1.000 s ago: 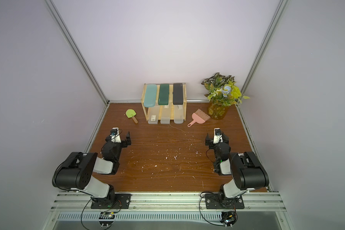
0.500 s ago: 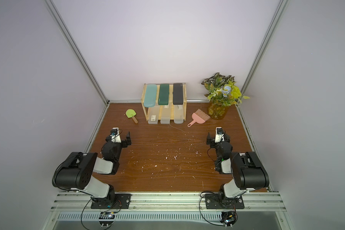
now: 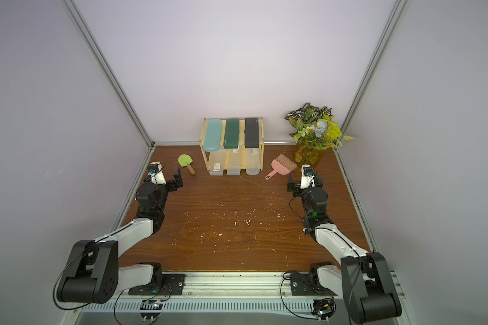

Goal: Remove the pencil cases from the shelf
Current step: Pick up the pencil case from the shelf.

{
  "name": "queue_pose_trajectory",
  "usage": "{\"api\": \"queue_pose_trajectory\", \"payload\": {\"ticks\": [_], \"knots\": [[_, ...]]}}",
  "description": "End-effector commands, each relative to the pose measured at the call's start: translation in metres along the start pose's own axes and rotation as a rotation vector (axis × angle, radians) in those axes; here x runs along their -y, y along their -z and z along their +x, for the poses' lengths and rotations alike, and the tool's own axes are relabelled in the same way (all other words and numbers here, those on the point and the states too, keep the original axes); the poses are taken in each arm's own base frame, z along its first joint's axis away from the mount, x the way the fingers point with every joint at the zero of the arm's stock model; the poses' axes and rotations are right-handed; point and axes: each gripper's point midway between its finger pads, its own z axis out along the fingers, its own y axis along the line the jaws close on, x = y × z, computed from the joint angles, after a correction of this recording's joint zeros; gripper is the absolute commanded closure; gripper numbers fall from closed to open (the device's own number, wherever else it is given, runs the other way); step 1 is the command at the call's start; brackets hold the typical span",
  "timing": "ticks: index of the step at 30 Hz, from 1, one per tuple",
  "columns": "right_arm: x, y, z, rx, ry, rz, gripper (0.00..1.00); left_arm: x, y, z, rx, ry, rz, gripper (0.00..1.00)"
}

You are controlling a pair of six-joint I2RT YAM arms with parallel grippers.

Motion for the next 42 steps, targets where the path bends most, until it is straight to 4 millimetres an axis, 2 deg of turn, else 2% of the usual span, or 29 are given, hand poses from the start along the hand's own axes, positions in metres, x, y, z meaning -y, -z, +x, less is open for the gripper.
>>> {"api": "queue_pose_trajectory", "payload": {"ticks": [1,5,8,13,15,22,24,26,28,30,37,42], "knots": [[-0.030,0.007,-0.021,-0.095,0.032,-0.047,0.00,0.030,-0.007,-0.008,-0.154,0.074,0.118,0.00],[-0.079,0.018,-0.074,-0.071,0.001,-0.180,0.01,0.047,-0.006,-0.052,-0.183,0.057,0.132,0.00],[-0.114,0.013,-0.106,-0.102,0.015,-0.224,0.00,0.054,-0.006,-0.080,-0.198,0.049,0.142,0.00],[-0.155,-0.024,-0.153,-0.206,-0.024,-0.256,0.01,0.052,-0.017,-0.100,-0.282,0.019,0.094,0.01],[-0.166,-0.042,-0.163,-0.240,-0.039,-0.254,0.01,0.050,-0.022,-0.102,-0.301,0.016,0.075,0.00],[-0.200,-0.114,-0.164,-0.400,-0.033,-0.219,0.01,0.056,-0.032,-0.095,-0.353,0.031,0.073,0.00],[-0.206,-0.129,-0.169,-0.399,-0.043,-0.221,0.01,0.057,-0.033,-0.094,-0.356,0.030,0.066,0.01],[-0.206,-0.143,-0.169,-0.386,-0.080,-0.220,0.01,0.057,-0.034,-0.091,-0.361,0.026,0.058,0.01],[-0.203,-0.156,-0.155,-0.414,-0.122,-0.222,0.01,0.058,-0.034,-0.088,-0.368,0.022,0.057,0.00],[-0.200,-0.164,-0.139,-0.434,-0.121,-0.212,0.01,0.059,-0.035,-0.082,-0.378,0.014,0.055,0.00],[-0.189,-0.177,-0.131,-0.432,-0.122,-0.182,0.01,0.062,-0.042,-0.057,-0.429,0.010,0.062,0.00],[-0.188,-0.185,-0.114,-0.464,-0.115,-0.171,0.01,0.068,-0.046,-0.048,-0.442,0.017,0.073,0.00]]}}
